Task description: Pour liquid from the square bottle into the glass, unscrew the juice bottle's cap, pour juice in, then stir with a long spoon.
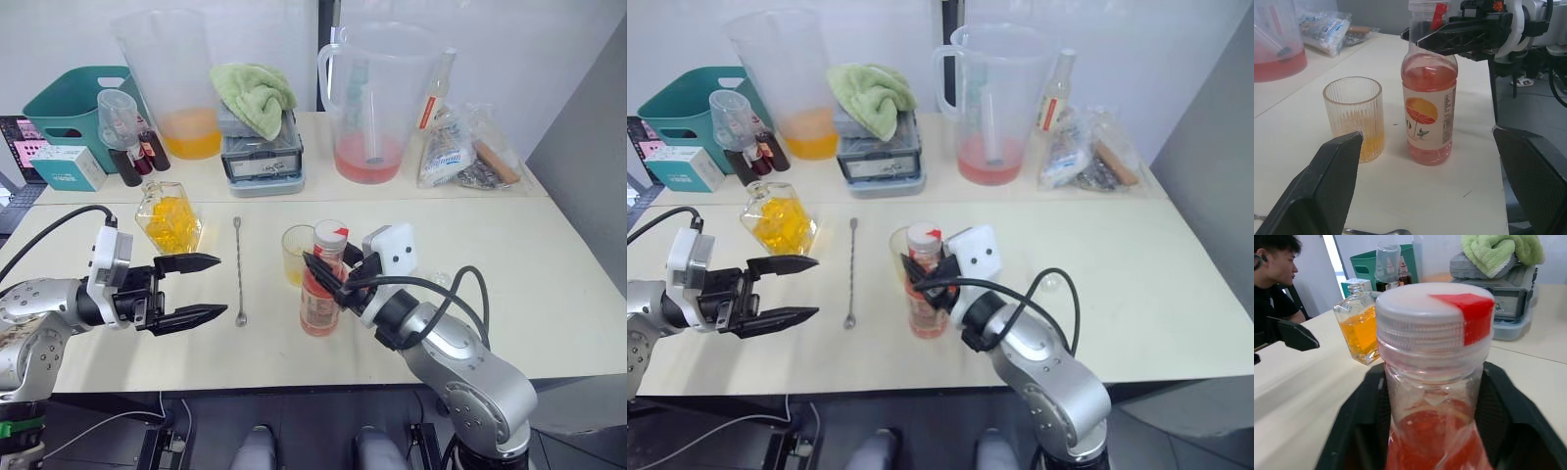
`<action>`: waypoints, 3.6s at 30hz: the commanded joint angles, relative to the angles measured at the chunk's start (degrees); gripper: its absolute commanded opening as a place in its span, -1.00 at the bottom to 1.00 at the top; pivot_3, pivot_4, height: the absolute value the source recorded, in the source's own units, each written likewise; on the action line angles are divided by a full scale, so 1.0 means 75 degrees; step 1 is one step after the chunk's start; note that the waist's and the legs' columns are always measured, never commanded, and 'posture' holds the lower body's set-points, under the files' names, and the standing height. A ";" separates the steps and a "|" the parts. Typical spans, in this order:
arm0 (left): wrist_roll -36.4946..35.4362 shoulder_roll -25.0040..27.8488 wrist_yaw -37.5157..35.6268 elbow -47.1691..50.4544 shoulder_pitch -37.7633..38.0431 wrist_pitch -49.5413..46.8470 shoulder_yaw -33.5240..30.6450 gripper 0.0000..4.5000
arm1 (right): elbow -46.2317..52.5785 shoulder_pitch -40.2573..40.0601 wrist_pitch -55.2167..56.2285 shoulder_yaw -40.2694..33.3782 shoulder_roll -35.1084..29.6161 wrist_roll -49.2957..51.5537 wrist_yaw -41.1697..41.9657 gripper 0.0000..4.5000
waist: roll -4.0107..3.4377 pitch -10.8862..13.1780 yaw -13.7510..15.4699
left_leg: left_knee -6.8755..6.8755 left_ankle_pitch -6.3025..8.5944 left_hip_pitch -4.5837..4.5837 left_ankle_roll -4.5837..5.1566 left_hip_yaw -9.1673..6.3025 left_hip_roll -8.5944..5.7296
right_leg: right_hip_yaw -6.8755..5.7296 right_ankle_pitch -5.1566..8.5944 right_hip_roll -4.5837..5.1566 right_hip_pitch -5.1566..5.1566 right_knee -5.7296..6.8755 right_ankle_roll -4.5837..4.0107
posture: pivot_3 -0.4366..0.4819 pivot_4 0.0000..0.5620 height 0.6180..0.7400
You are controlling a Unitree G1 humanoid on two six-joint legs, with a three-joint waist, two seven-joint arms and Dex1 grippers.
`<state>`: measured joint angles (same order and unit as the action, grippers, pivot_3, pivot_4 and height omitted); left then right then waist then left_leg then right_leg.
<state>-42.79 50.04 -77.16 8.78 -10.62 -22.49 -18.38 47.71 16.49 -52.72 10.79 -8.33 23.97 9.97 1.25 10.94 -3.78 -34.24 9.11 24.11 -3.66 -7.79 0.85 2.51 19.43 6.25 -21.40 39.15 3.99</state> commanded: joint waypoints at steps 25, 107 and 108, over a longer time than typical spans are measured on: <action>-0.0026 0.0079 0.0143 0.0186 -0.0057 0.0014 -0.0195 1.00 | -0.6258 0.3627 0.3325 -0.0159 -0.3003 0.1300 0.8695 0.99 | 0.0001 0.0000 -0.0037 | 0.0001 0.0001 -0.0013 0.0002 0.0004 0.0005 | -0.0004 -0.0002 -0.0005 0.0018 -0.0016 -0.0005 | -0.05 -0.47 0.99; 0.0024 -0.1061 0.1469 0.0684 -0.3019 -0.1945 0.2417 1.00 | -0.2732 0.2085 0.0761 -0.2130 -0.4495 0.3653 0.5728 0.98 | 0.0007 0.0000 0.0146 | -0.0021 0.0002 -0.0014 0.0003 0.0005 0.0001 | -0.0005 -0.0003 -0.0006 0.0039 -0.0020 -0.0008 | -0.05 -0.47 0.99; 0.0027 -0.1098 0.1412 0.0649 -0.3061 -0.1919 0.2436 1.00 | -0.2716 0.2086 0.0767 -0.2110 -0.4503 0.3640 0.5721 0.98 | 0.0007 0.0000 0.0144 | -0.0021 0.0002 -0.0012 0.0003 0.0006 0.0001 | -0.0005 -0.0003 -0.0006 0.0039 -0.0021 -0.0008 | -0.05 -0.47 0.99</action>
<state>-42.78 41.95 -65.70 13.28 -32.49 -37.56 0.14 26.39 31.18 -47.13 -4.80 -41.53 50.78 52.51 1.31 10.94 -2.70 -34.39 9.12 24.03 -3.64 -7.75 0.86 2.47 19.40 6.21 -21.12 38.99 3.93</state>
